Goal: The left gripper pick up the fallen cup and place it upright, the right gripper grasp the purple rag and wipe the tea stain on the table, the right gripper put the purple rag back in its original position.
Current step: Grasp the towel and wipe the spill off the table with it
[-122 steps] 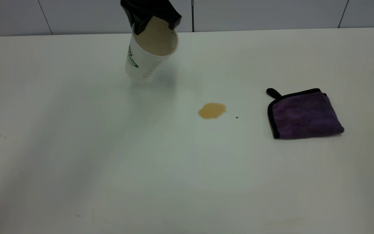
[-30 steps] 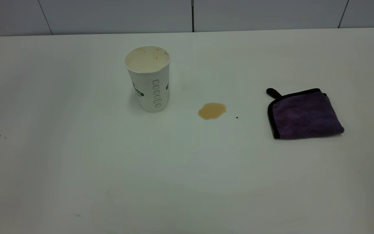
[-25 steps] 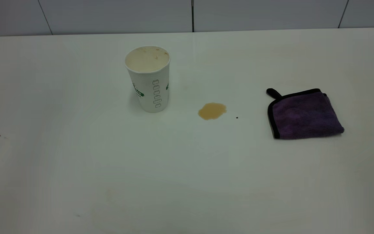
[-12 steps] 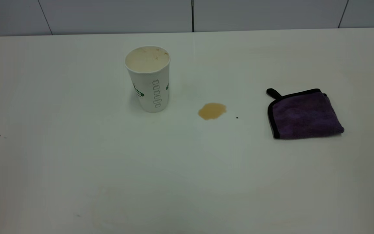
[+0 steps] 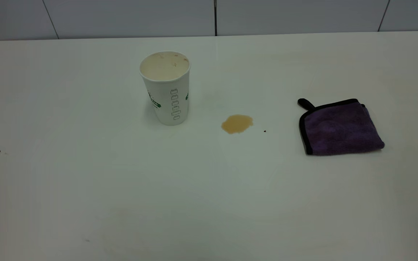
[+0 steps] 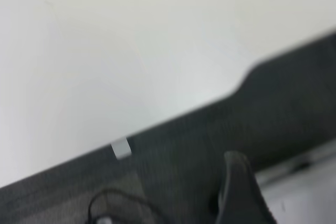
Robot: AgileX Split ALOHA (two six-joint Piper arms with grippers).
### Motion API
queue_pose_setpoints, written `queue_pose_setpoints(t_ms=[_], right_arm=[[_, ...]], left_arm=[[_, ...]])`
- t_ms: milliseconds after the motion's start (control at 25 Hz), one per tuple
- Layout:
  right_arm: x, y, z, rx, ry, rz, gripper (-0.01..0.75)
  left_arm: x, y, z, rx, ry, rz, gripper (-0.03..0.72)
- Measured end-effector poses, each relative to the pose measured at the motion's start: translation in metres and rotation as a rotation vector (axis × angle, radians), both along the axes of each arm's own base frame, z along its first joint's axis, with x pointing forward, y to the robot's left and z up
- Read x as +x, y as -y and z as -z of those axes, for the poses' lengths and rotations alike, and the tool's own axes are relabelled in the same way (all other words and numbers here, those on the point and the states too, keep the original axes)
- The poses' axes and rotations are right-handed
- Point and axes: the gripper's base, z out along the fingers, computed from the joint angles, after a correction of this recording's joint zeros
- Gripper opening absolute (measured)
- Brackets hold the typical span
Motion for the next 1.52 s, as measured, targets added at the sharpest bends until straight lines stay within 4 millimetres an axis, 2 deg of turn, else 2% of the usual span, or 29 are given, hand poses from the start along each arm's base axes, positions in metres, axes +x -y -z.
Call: queue_pose_setpoints(t_ms=[240,440,1040,1320,1440,1520], right_arm=[[0.000,0.000,0.000,0.000,0.000,0.000,0.498],[0.000,0.000,0.000,0.000,0.000,0.000,0.498],[0.000,0.000,0.000,0.000,0.000,0.000,0.498],[0.000,-0.001,0.000,0.007,0.001,-0.004,0.472],[0.007,-0.001,-0.007,0.007,0.004,-0.004,0.471],[0.019,-0.002,-0.015,0.007,-0.006,-0.003,0.492]], left_arm=[[-0.027,-0.006,-0.002,-0.029,0.185,-0.158,0.476],[-0.043,-0.007,0.000,-0.040,0.284,-0.186,0.476],[-0.043,-0.007,0.000,-0.040,0.285,-0.186,0.476],[-0.043,-0.007,0.000,-0.040,0.285,-0.186,0.476],[-0.043,-0.007,0.000,-0.040,0.285,-0.186,0.476],[-0.043,-0.007,0.000,-0.040,0.285,-0.186,0.476]])
